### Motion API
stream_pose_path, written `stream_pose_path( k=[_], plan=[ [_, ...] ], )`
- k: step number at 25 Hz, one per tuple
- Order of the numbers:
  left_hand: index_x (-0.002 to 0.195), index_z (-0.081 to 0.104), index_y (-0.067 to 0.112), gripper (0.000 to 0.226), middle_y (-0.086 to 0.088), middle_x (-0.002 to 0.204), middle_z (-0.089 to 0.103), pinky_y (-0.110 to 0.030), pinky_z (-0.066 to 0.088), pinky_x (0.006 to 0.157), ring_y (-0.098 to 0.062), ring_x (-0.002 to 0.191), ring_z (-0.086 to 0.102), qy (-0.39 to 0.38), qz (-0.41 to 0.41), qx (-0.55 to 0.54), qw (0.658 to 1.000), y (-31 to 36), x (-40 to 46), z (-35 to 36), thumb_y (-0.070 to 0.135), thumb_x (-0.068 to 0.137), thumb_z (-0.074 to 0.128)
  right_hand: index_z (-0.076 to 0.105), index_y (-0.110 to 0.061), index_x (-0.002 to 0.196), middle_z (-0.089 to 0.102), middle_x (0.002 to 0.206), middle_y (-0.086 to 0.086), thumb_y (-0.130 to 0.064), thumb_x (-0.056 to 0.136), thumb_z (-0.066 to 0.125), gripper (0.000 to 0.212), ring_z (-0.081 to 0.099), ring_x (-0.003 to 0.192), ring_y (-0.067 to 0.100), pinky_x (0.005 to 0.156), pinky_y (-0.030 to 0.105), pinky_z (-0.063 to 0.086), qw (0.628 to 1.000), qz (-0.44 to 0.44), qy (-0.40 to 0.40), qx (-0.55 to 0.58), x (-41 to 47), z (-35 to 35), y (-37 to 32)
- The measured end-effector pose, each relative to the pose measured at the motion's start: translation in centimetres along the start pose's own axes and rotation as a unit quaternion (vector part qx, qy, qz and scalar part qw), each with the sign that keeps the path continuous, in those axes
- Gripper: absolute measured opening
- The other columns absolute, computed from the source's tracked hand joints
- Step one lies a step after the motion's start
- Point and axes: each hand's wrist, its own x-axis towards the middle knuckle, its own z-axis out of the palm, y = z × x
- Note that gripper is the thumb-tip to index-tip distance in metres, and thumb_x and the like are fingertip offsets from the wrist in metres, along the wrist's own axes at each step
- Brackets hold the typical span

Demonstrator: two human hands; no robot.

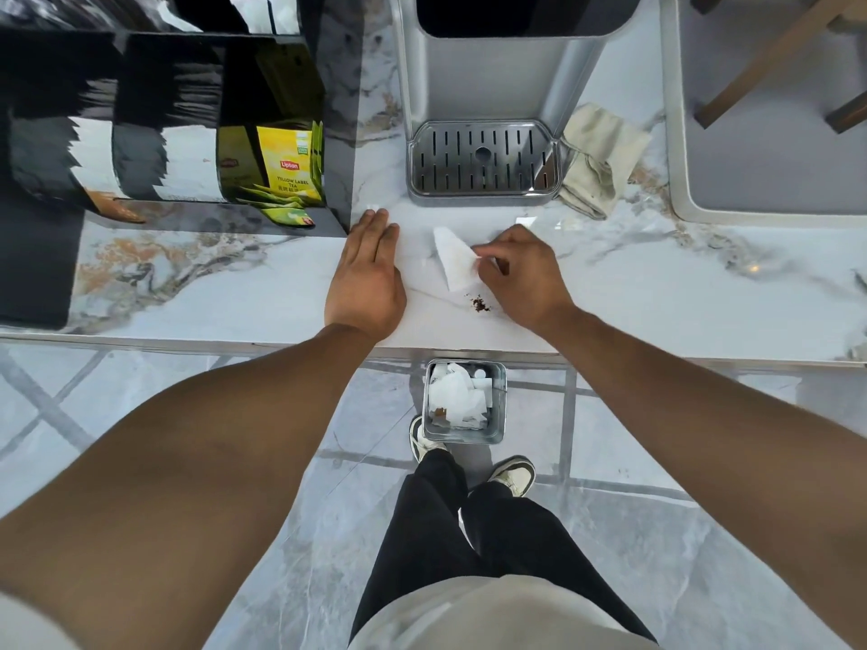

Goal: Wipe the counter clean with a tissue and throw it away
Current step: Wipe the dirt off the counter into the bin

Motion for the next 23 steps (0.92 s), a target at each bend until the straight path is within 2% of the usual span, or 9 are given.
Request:
stream_pose_path(
  k=[2,6,9,11,13,15,19,23],
  plan=[
    [0.145,0.041,-0.001,0.052,-0.018,0.160,0.031,-0.045,0.024,0.123,-0.032,0.151,0.021,-0.003,-0.001,0.003,1.000,0.0,-0.1,-0.1,0.006,0.094,0.039,0.076,-0.011,0.105,0.059,0.092,0.012,-0.005,0.088,0.064,0.021,0.056,0.073,0.017,0.077,0.024,0.045,0.999,-0.021,-0.015,0.021,-1.9,0.7,-0.3],
    [0.145,0.041,-0.001,0.053,-0.017,0.160,0.031,-0.044,0.024,0.123,-0.032,0.151,0.021,-0.002,0.003,0.004,1.000,-0.1,-0.1,0.0,0.007,0.093,0.038,0.076,-0.009,0.104,0.059,0.090,0.009,-0.001,0.088,0.067,0.020,0.049,0.065,0.000,0.072,0.011,0.038,0.995,-0.038,-0.078,0.044,-5.3,0.8,-0.5],
    [0.145,0.041,-0.002,0.054,-0.018,0.159,0.032,-0.045,0.024,0.123,-0.033,0.151,0.022,0.001,0.006,0.001,1.000,0.0,-0.2,0.0,0.008,0.092,0.037,0.077,-0.012,0.101,0.059,0.090,0.006,-0.002,0.088,0.067,0.020,0.052,0.063,0.001,0.066,0.015,0.042,0.985,-0.028,-0.161,0.063,-6.9,0.1,-1.3],
    [0.145,0.041,-0.002,0.054,-0.018,0.159,0.032,-0.045,0.023,0.123,-0.033,0.151,0.022,-0.003,0.005,0.001,1.000,-0.1,-0.2,0.0,0.007,0.092,0.037,0.077,-0.013,0.101,0.061,0.088,0.007,-0.004,0.088,0.066,0.019,0.056,0.065,0.009,0.064,0.021,0.046,0.989,-0.022,-0.130,0.071,-5.5,-0.8,-1.9],
    [0.145,0.041,-0.002,0.054,-0.018,0.160,0.031,-0.045,0.023,0.123,-0.033,0.151,0.021,-0.004,0.002,0.003,1.000,0.0,-0.1,0.0,0.006,0.092,0.038,0.076,-0.012,0.103,0.062,0.089,0.010,-0.006,0.089,0.062,0.021,0.060,0.073,0.020,0.070,0.027,0.047,0.998,-0.024,-0.043,0.035,-1.8,-1.4,-1.9],
    [0.146,0.040,-0.001,0.054,-0.017,0.160,0.030,-0.044,0.022,0.123,-0.032,0.151,0.020,-0.007,0.002,0.007,1.000,0.0,-0.2,-0.1,0.005,0.092,0.038,0.076,-0.015,0.106,0.059,0.092,0.009,-0.008,0.090,0.058,0.025,0.060,0.083,0.023,0.076,0.022,0.041,1.000,0.004,0.013,-0.019,2.3,-1.7,-1.5],
    [0.146,0.040,0.000,0.053,-0.016,0.160,0.030,-0.043,0.022,0.124,-0.031,0.152,0.020,-0.004,0.002,0.009,1.000,-0.1,-0.1,0.0,0.007,0.093,0.038,0.074,-0.010,0.109,0.056,0.101,0.016,-0.005,0.091,0.055,0.027,0.058,0.092,0.027,0.082,0.017,0.035,0.998,-0.001,0.022,-0.067,3.7,0.1,-0.6],
    [0.145,0.041,-0.002,0.053,-0.017,0.159,0.032,-0.044,0.023,0.123,-0.032,0.151,0.021,0.002,0.006,0.006,1.000,-0.1,-0.1,0.0,0.006,0.092,0.038,0.074,-0.005,0.105,0.059,0.093,0.015,0.002,0.089,0.061,0.022,0.055,0.079,0.014,0.079,0.022,0.042,0.996,-0.086,0.003,-0.015,-3.3,0.9,-0.4]
  ],
)
